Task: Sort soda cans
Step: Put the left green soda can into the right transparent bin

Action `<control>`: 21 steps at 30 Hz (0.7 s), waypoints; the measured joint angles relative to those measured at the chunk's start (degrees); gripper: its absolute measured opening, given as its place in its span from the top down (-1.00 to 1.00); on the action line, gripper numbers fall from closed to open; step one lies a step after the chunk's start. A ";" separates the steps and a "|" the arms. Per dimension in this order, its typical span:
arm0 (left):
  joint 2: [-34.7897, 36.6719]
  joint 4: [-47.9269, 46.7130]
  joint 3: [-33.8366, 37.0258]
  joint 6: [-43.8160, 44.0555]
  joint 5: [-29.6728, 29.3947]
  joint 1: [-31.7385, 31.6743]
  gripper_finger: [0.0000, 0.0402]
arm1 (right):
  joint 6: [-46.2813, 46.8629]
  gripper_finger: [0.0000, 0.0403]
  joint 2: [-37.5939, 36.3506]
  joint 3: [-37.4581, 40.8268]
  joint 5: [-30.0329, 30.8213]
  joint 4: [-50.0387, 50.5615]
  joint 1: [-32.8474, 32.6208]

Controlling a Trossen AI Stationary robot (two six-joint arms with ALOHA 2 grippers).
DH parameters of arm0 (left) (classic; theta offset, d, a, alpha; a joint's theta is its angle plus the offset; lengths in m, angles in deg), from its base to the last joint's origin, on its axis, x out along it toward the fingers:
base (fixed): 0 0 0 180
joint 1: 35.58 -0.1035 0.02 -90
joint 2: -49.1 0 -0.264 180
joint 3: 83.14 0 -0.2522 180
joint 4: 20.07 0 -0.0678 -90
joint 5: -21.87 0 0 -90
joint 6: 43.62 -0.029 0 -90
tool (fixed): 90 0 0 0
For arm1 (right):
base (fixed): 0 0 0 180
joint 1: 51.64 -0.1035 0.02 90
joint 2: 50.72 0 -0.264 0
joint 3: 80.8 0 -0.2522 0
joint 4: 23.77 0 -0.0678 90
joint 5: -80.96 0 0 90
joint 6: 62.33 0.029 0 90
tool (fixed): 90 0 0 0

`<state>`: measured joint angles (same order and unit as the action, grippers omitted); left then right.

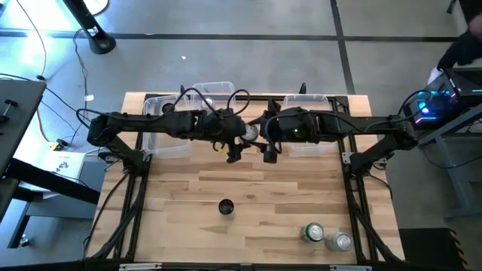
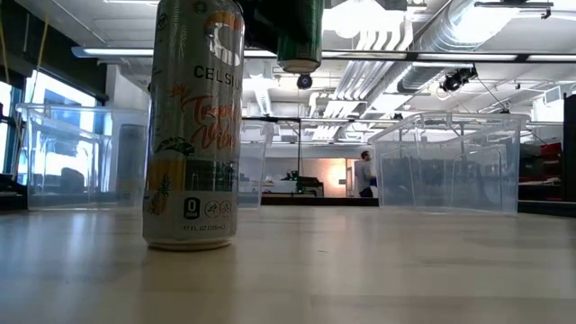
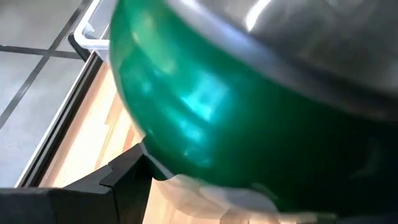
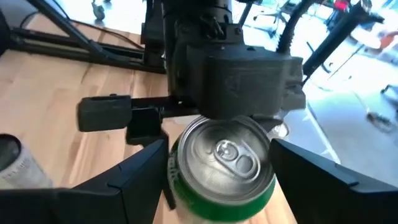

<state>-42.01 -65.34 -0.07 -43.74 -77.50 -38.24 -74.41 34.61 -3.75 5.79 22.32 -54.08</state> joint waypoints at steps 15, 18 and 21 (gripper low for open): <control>2.06 -3.40 -0.13 -1.80 -4.84 -1.18 -0.38 | 4.16 -0.39 0.17 0.08 -0.03 -2.67 0.98; 3.13 -3.89 -0.13 -2.33 -4.83 -2.10 -0.38 | 4.01 -0.39 0.25 0.04 -0.08 -3.28 1.05; 3.78 -4.06 -0.13 -2.09 -4.69 -2.74 -0.38 | 1.50 -0.39 0.25 0.04 -0.18 -4.80 1.09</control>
<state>-38.23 -69.40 -0.20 -45.82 -82.19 -40.97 -72.90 34.87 -3.70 5.62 17.51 -52.99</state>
